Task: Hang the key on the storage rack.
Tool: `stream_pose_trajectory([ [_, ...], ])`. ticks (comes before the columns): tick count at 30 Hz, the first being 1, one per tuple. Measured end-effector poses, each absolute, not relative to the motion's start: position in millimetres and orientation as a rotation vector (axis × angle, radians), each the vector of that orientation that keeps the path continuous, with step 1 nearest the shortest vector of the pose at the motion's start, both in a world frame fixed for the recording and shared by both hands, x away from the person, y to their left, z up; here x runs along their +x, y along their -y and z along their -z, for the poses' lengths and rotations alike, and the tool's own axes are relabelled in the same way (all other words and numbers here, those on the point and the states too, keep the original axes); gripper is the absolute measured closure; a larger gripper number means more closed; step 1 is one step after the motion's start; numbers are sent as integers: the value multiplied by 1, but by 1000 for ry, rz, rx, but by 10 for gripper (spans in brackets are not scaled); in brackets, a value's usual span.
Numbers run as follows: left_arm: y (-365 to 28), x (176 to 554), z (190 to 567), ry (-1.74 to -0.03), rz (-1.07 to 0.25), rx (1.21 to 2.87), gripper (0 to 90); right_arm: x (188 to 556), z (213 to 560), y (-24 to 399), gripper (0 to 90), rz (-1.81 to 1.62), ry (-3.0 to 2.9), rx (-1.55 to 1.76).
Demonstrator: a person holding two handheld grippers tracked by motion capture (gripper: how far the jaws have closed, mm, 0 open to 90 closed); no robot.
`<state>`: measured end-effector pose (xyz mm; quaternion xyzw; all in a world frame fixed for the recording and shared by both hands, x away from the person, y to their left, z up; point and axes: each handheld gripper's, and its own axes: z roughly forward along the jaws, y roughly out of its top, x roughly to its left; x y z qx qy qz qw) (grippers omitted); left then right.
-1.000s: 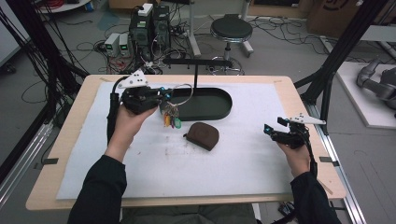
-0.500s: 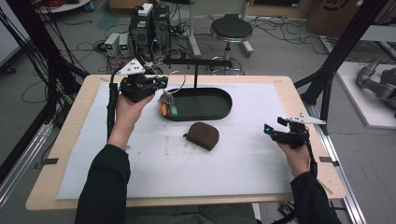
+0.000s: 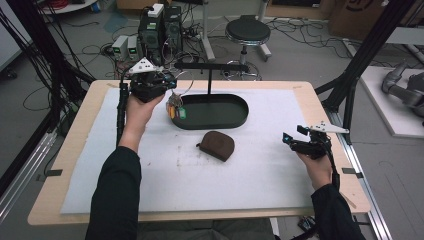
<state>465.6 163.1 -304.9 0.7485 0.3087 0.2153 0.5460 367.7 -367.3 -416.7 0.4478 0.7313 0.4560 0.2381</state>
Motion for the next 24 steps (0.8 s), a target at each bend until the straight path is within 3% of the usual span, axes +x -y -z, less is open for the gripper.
stream_pose_trajectory([
  [24,-168,492,316,-833,-522,1707,865,369,417,368,263,-1254,-2003,1229],
])
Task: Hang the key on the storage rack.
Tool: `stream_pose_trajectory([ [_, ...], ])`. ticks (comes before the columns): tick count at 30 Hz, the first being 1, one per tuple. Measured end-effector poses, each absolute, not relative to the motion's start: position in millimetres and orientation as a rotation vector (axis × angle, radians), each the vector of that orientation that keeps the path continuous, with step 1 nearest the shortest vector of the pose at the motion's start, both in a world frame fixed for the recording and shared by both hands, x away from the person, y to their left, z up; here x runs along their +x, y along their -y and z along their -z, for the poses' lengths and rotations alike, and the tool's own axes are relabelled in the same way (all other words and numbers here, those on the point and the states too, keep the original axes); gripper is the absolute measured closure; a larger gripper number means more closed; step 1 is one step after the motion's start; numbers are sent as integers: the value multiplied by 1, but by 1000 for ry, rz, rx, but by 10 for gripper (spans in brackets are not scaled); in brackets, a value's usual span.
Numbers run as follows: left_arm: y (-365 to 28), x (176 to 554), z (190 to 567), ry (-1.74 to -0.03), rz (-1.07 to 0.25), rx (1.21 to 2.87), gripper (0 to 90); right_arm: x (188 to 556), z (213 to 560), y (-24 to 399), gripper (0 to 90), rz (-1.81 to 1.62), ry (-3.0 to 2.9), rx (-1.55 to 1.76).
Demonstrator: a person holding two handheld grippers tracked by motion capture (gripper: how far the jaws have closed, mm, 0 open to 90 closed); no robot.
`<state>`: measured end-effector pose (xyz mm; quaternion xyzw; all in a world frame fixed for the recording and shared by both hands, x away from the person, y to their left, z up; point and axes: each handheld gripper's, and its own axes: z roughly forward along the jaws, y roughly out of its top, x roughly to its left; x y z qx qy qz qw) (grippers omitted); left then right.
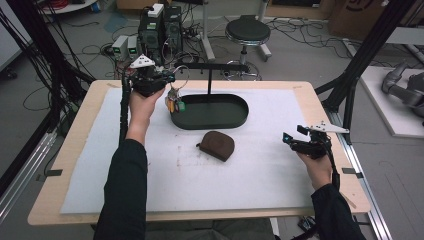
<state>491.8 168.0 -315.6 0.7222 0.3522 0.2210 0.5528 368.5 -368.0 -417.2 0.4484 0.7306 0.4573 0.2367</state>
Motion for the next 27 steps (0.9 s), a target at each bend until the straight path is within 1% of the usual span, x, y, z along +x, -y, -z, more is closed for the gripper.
stream_pose_trajectory([
  [27,-165,501,327,-906,-544,1708,863,368,417,368,263,-1255,-2002,1228],
])
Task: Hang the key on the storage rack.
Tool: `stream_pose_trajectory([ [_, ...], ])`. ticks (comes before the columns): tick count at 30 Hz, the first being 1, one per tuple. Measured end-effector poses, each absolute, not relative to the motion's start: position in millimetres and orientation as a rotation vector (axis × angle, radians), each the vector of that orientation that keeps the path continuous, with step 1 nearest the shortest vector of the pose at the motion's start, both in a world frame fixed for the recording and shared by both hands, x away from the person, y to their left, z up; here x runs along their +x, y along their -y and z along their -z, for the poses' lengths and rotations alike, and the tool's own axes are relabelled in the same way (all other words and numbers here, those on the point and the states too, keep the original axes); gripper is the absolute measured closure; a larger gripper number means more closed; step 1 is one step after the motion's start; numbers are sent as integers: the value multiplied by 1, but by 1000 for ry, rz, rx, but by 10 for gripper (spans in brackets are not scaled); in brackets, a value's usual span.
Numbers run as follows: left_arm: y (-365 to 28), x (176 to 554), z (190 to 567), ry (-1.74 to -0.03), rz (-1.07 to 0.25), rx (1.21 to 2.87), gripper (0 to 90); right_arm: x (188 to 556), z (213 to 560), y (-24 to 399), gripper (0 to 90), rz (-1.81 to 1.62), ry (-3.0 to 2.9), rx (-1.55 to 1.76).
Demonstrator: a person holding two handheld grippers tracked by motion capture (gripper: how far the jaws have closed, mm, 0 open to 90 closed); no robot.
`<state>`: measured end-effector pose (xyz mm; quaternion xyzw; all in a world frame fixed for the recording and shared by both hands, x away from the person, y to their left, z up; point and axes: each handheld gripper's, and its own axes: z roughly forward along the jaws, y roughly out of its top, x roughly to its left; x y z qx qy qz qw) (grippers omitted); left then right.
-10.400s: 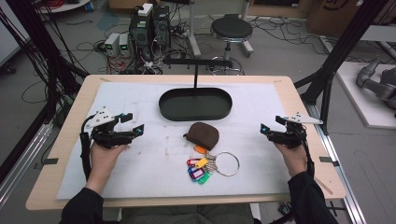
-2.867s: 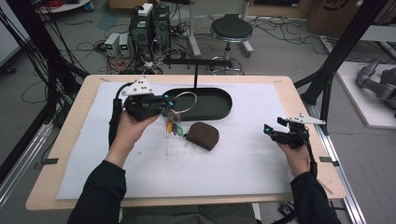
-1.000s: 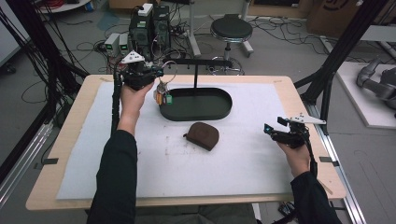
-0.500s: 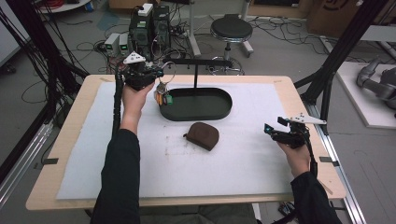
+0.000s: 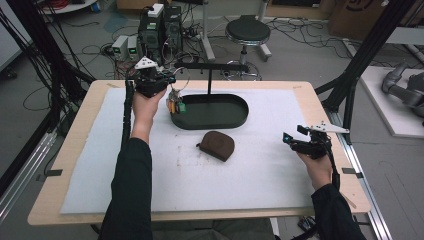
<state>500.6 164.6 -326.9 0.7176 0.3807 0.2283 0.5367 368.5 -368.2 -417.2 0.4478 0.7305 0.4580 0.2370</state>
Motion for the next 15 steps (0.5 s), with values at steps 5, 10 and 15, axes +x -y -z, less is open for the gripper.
stream_pose_trajectory([
  [5,-164,501,327,-913,-554,1714,859,368,417,369,263,-1258,-2001,1229],
  [10,-164,500,328,-919,-570,1727,858,368,417,368,263,-1254,-2006,1229],
  [15,-165,498,328,-935,-592,1723,777,369,417,368,263,-1252,-2006,1229],
])
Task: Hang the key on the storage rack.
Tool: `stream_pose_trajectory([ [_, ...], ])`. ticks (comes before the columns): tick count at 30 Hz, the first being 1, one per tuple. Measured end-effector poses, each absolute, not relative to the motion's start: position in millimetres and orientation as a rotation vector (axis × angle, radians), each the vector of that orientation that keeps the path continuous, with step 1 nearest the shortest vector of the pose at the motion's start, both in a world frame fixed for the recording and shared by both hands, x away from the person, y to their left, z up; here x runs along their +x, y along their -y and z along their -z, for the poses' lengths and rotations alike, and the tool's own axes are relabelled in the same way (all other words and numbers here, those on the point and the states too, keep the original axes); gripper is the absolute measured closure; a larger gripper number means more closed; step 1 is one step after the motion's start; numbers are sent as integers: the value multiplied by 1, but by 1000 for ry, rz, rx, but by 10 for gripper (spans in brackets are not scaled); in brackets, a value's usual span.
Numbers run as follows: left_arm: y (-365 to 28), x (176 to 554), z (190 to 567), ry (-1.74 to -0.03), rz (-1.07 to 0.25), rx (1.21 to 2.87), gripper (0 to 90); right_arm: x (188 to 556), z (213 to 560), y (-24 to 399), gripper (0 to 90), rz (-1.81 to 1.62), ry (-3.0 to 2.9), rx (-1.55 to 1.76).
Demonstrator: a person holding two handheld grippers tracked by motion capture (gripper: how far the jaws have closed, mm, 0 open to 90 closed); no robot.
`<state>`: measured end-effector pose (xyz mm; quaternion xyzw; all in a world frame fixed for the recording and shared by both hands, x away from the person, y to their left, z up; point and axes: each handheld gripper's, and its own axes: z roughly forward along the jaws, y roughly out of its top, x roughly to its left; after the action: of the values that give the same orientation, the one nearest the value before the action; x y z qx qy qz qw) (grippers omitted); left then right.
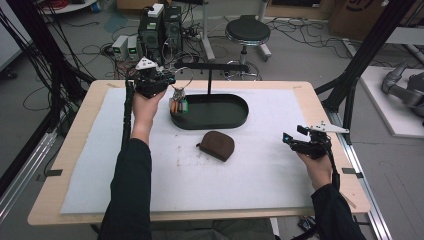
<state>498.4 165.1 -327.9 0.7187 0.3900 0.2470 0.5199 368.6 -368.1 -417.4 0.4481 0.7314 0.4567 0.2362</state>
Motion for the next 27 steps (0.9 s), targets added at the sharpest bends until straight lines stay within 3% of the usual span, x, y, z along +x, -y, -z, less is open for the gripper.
stream_pose_trajectory([
  [4,-168,493,330,-946,-602,1721,686,369,418,367,263,-1252,-2011,1227],
  [8,-170,482,333,-954,-628,1743,510,369,418,367,263,-1248,-2013,1227],
  [12,-174,460,336,-906,-639,1732,408,369,418,367,263,-1246,-2014,1227],
  [27,-187,347,367,-740,-518,1705,298,366,417,361,262,-1240,-2031,1192],
])
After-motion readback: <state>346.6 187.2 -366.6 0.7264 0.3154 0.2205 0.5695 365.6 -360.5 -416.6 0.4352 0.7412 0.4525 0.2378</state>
